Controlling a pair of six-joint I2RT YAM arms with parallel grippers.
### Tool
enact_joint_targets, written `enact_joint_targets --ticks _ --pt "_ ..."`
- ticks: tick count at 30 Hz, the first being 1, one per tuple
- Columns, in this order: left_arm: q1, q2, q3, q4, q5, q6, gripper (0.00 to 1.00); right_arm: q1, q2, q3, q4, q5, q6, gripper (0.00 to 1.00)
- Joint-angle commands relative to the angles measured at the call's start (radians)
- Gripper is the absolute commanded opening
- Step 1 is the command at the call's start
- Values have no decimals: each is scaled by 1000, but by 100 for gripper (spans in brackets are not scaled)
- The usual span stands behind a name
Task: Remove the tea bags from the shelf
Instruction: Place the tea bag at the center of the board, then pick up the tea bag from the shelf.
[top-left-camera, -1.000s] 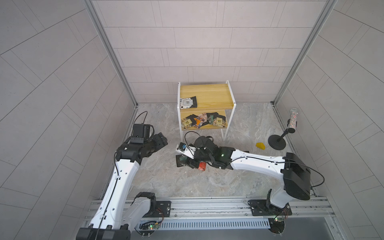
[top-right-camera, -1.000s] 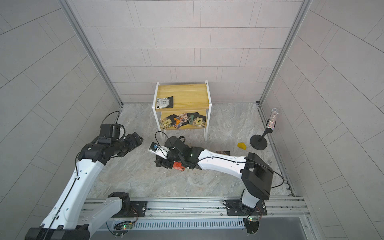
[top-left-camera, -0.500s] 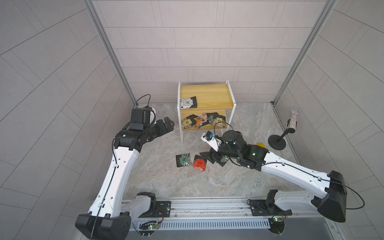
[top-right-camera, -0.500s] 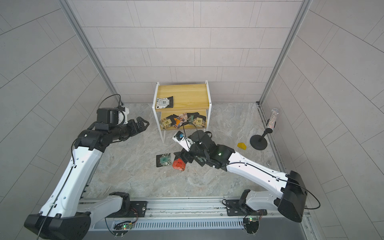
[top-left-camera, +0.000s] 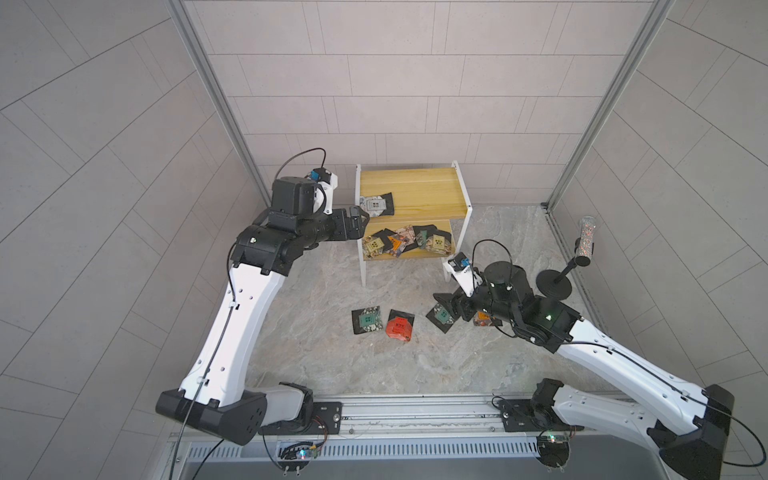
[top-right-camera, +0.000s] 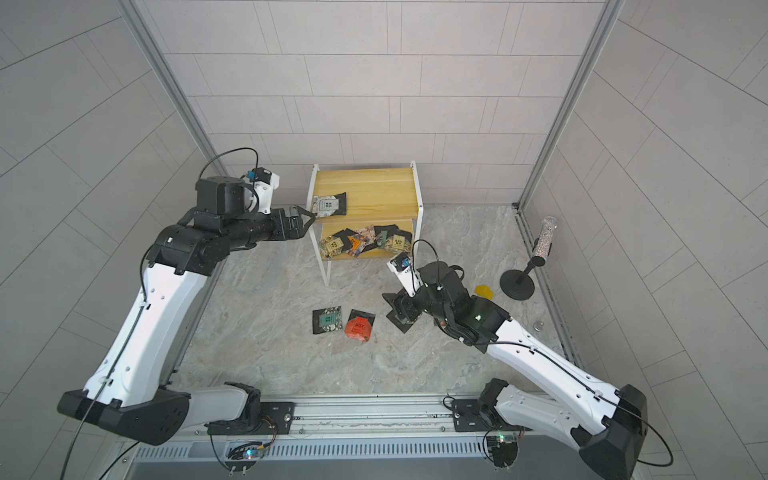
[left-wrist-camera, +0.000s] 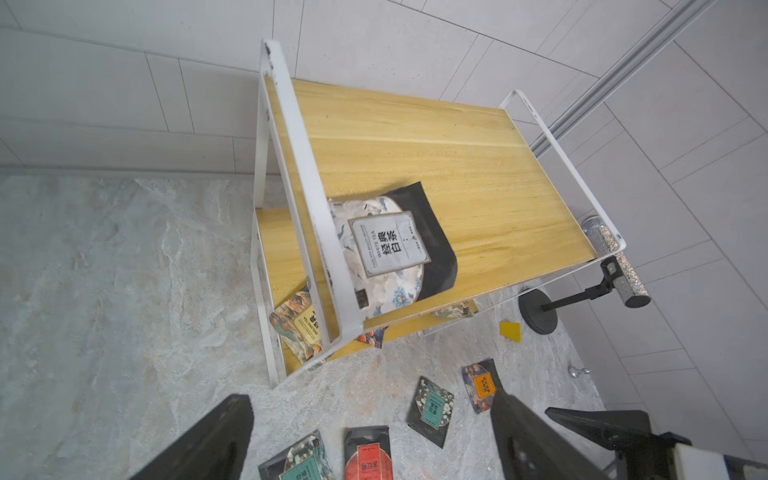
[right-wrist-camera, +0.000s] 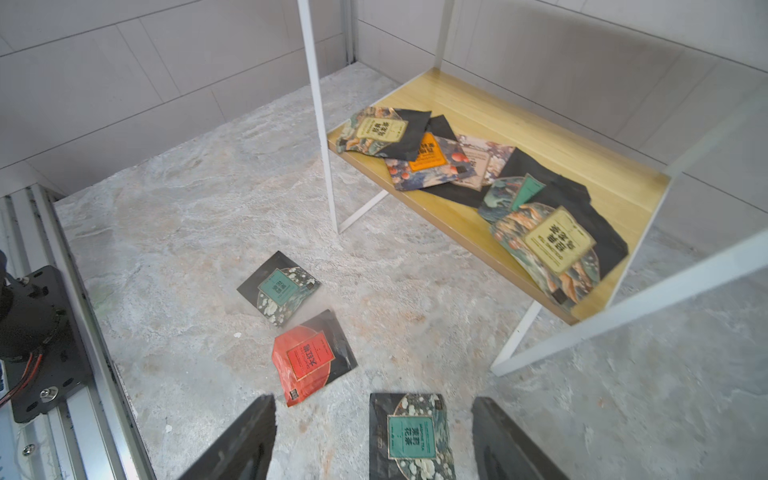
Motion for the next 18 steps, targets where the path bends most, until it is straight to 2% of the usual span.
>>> enact_joint_targets --ticks 1,8,18 --pt "-39 52 104 -62 -35 134 97 -6 -31 -12 -41 39 41 78" --pt "-170 195 300 -148 -150 313 99 -6 -65 -60 -35 31 72 78" --pt "-227 319 451 -166 -216 440 100 -6 -91 -107 -27 16 93 78"
